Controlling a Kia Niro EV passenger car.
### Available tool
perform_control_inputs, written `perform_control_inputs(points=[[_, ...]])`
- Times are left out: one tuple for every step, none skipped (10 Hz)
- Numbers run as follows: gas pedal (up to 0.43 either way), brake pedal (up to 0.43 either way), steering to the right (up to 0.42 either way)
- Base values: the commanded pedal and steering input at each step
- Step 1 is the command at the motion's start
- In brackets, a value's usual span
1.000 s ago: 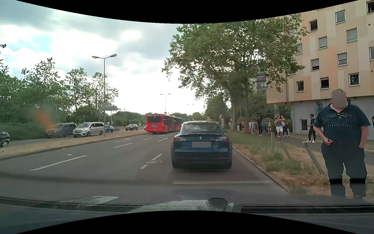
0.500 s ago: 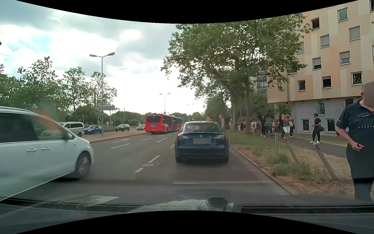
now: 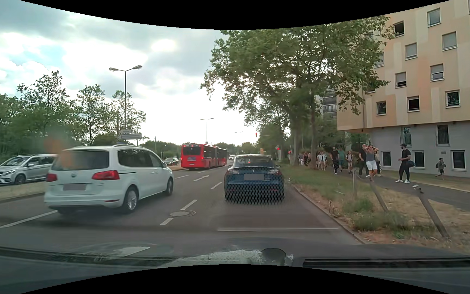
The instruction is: Follow the waypoints while adhering to traffic rules and regulations
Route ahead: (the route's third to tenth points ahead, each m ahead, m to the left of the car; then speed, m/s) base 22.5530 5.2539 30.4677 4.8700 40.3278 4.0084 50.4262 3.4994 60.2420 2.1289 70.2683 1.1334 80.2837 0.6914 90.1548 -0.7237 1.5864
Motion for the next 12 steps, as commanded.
perform_control_inputs(points=[[0.299, 0.000, 0.004], [0.311, 0.000, 0.004], [0.311, 0.000, 0.004], [0.311, 0.000, 0.004], [0.311, 0.000, 0.004], [0.311, 0.000, 0.004], [0.311, 0.000, 0.004], [0.311, 0.000, 0.005], [0.311, 0.000, 0.007], [0.248, 0.000, 0.007], [0.228, 0.000, 0.007], [0.228, 0.000, 0.007]])
